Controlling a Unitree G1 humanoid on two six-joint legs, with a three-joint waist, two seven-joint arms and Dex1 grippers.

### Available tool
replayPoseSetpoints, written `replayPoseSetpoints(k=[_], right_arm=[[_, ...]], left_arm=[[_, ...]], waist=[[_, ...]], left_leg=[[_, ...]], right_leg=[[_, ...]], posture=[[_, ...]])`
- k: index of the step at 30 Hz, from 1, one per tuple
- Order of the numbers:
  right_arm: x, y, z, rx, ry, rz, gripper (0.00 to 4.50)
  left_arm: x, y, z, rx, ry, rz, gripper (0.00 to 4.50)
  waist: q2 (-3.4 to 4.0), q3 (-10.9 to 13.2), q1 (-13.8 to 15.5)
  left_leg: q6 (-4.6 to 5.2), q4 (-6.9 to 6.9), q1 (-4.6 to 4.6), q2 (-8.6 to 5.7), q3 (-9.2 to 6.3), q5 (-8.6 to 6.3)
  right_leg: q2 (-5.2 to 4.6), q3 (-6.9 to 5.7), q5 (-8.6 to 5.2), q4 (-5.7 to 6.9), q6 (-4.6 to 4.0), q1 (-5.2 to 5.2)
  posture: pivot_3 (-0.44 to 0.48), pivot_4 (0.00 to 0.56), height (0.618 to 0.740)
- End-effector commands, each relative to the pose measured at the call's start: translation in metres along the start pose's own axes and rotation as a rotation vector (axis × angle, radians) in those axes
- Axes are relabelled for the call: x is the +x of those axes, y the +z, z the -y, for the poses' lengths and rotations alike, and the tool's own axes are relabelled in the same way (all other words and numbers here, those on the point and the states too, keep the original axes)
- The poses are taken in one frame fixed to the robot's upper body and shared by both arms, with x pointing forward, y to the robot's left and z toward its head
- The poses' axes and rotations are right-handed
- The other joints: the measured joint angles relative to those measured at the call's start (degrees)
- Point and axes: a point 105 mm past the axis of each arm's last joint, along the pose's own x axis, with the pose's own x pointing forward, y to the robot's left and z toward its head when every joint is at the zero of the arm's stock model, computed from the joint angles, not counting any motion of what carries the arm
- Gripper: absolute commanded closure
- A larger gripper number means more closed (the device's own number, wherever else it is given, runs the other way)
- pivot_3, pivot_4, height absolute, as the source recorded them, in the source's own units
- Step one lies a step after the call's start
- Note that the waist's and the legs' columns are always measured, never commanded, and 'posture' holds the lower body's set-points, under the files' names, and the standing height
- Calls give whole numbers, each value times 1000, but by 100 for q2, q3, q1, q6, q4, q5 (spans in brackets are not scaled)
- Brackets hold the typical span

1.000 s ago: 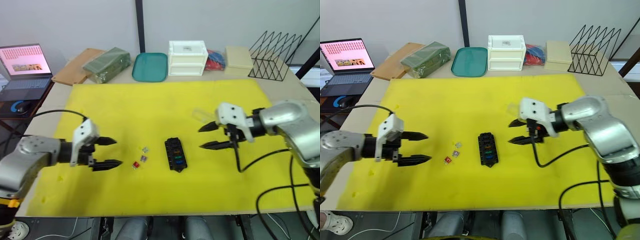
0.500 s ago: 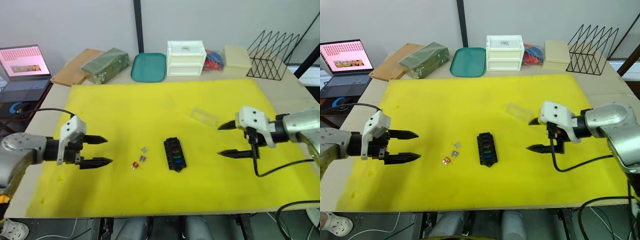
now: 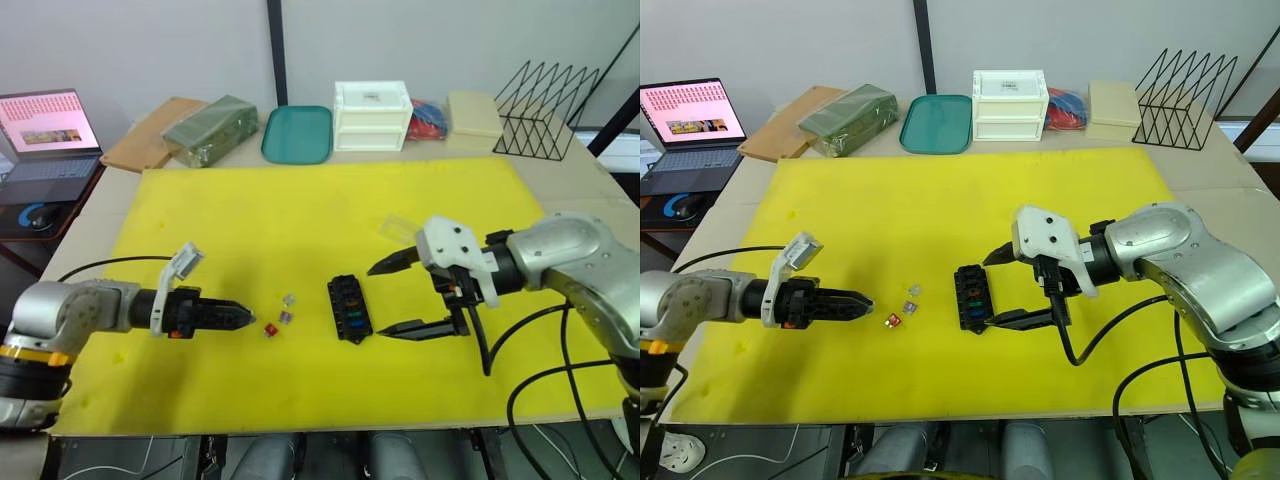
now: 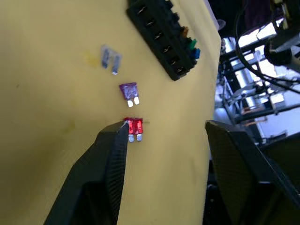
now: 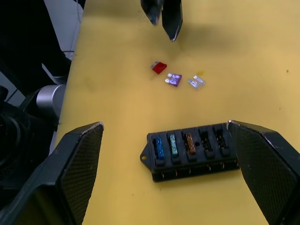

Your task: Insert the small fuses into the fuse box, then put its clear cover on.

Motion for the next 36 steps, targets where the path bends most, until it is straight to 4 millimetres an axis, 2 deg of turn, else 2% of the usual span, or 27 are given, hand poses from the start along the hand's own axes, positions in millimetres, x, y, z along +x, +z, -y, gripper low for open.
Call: replayPoseSetpoints(k=[1,13,22,28,36], right_arm=[[1,9,0,-37,5,14,0],[2,9,0,-38,-9,2,0],[4,8,0,-43,-11,-3,0],[6,5,-3,-43,-1,-13,0],[7,4,-2,-49,-5,-22,0]], left_arm=[[2,0,2,-60,-45,-23,1575],[24,-14,3,-70,-72,-114,1575],[19,0,-6,-50,-33,-53,1575],[15,3,-3,-50,-48,-35,1575],[14,4,-12,-40,-20,-21,1575]], waist=[[0,0,-6],[0,0,-5],[0,0,0],[-1,-1,-5],[-1,-1,-5]], left_leg=[[0,0,0,0,0,0],[0,1,0,0,0,0],[0,1,0,0,0,0],[0,2,0,0,0,0],[0,3,0,0,0,0]], right_leg=[[0,0,0,0,0,0],[-1,1,0,0,0,0],[-1,1,0,1,0,0],[-1,1,0,2,0,0],[-1,1,0,2,0,0]], posture=[[0,150,740],[0,150,740],[0,150,740],[0,150,740],[0,150,740]])
